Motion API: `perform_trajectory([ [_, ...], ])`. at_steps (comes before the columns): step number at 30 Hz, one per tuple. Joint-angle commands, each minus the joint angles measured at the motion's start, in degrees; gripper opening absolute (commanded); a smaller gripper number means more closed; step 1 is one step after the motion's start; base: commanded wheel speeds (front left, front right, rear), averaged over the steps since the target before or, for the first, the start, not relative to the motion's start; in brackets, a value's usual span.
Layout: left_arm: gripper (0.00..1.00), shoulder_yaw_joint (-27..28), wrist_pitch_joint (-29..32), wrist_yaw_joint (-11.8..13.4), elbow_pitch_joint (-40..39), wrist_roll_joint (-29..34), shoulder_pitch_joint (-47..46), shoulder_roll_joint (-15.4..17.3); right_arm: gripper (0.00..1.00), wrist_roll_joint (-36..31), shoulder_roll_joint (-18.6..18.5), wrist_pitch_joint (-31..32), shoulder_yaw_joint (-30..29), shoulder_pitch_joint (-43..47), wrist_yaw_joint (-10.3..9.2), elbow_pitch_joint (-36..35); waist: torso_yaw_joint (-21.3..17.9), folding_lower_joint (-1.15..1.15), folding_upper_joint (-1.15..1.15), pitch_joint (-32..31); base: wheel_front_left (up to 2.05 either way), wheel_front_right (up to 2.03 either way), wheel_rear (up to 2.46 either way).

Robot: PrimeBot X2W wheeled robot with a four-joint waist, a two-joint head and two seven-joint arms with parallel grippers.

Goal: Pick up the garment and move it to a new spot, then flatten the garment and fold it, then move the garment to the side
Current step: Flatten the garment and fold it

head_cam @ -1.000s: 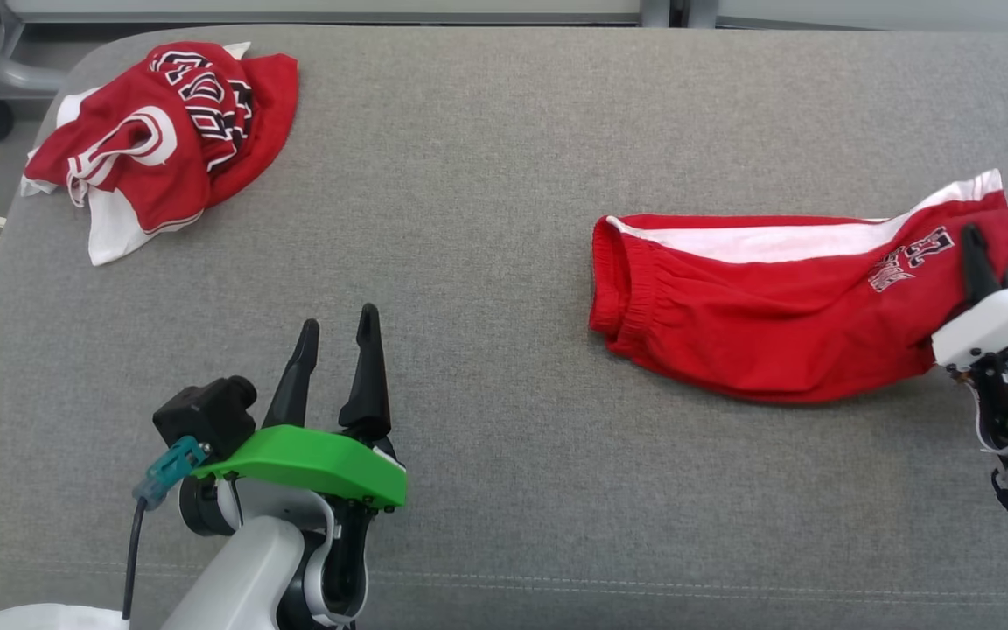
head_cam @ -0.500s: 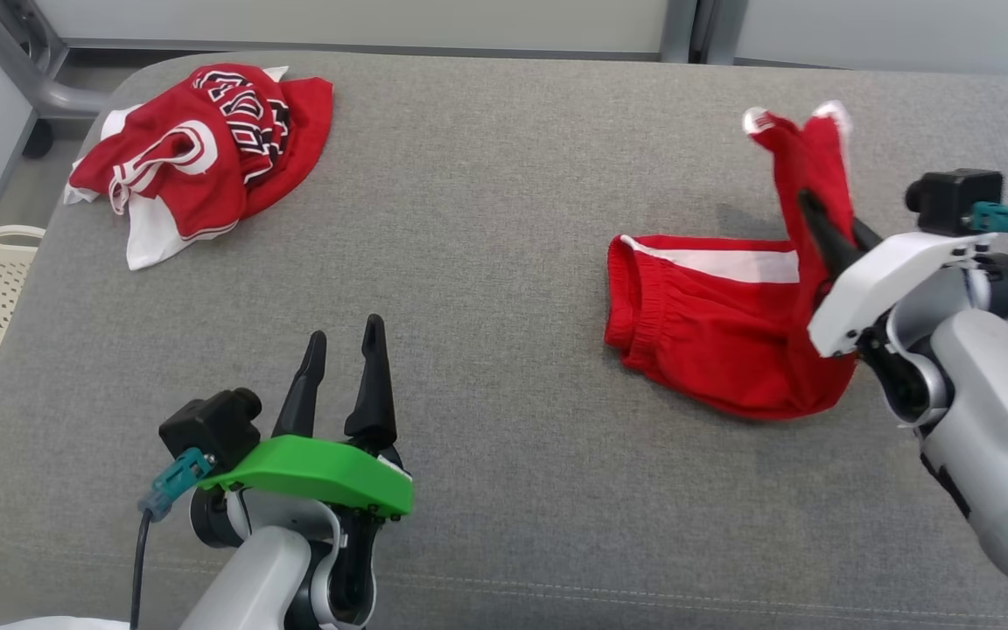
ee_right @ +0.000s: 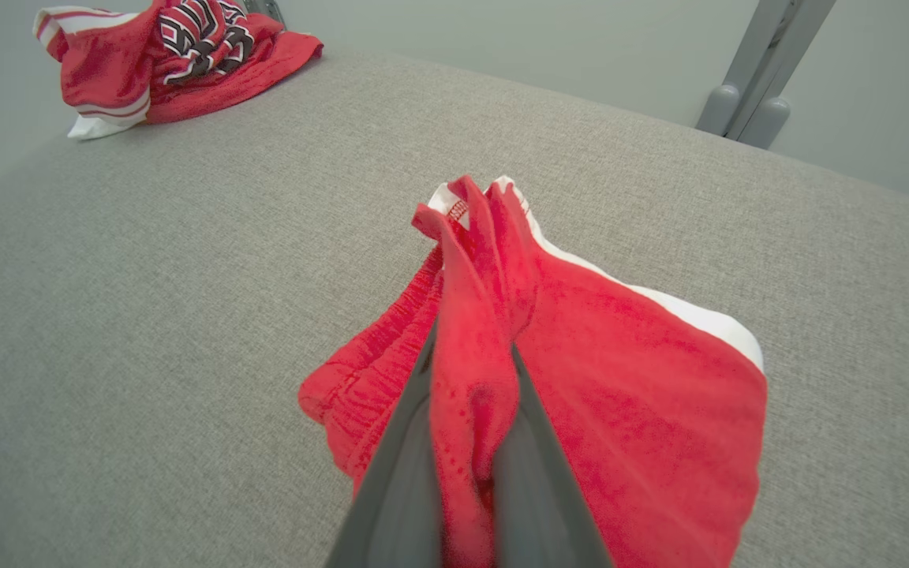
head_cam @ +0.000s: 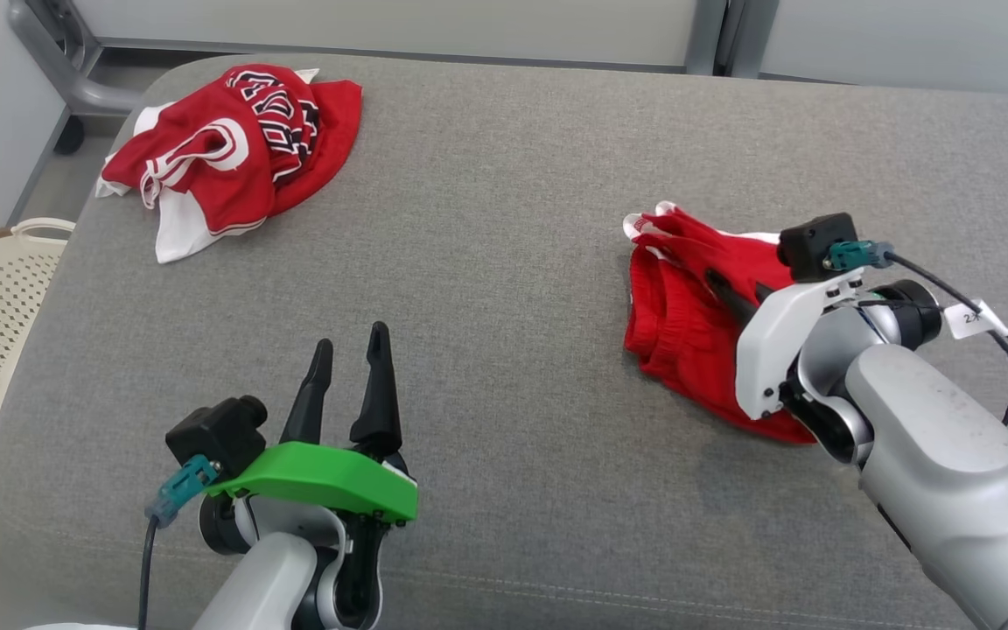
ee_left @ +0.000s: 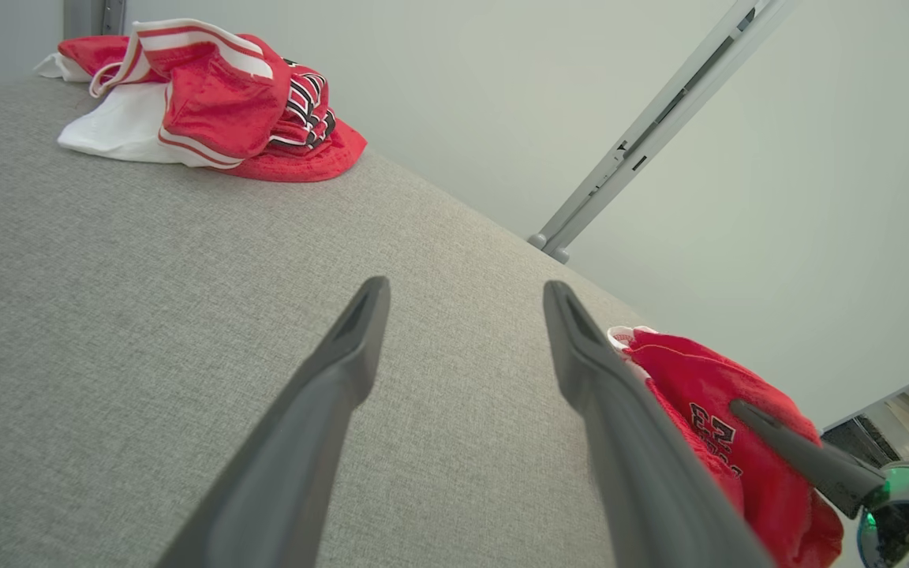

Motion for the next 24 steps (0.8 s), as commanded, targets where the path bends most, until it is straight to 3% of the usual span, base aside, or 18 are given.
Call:
perform_trajectory([
  [1, 1.0, 0.1, -0.19, -0.26, 0.17, 0.14, 0.57, 0.02, 0.0, -0.68, 0.21, 0.42, 0.63, -0.23, -0.02, 0.66, 0.22, 0.0, 0.0, -0.22, 0.0, 0.0, 0.0],
  [5, 1.0, 0.13, -0.2, -0.48, 0.47, 0.18, 0.86, -0.2, 0.01, -2.27, 0.76, 0.82, 2.19, -0.81, -0.02, 1.6, 0.36, 0.0, 0.0, -0.68, 0.0, 0.0, 0.0],
  [6, 1.0, 0.12, -0.2, -0.52, 0.57, 0.2, 0.94, -0.23, 0.24, -2.72, 0.86, 0.91, 2.57, -0.87, -0.02, 1.82, 0.38, 0.0, 0.0, -0.79, 0.0, 0.0, 0.0],
  [8, 1.0, 0.11, -0.21, -0.57, 0.68, 0.2, 1.16, -0.32, 0.46, -3.26, 1.39, 0.93, 2.99, -1.0, -0.02, 2.29, 0.41, 0.0, 0.0, -0.99, 0.0, 0.0, 0.0],
  [10, 1.0, 0.1, -0.2, -0.64, 0.75, 0.18, 1.39, -0.34, 1.0, -4.03, 1.81, 0.99, 3.44, -1.0, -0.02, 2.59, 0.43, 0.0, 0.0, -1.17, 0.0, 0.0, 0.0],
  [17, 1.0, 0.04, -0.21, -0.62, 0.84, 0.26, 1.7, -0.18, 1.0, -5.12, 3.4, 0.52, 5.21, -0.35, -0.02, 0.86, 0.36, 0.0, 0.0, -1.67, 0.0, 0.0, 0.0],
  [24, 1.0, 0.46, -0.19, -0.12, 0.21, -0.02, 2.28, 0.64, 1.0, -4.79, 2.98, -0.87, 5.81, 1.07, -0.02, -5.73, -0.67, 0.0, 0.0, -2.14, 0.0, 0.0, 0.0],
])
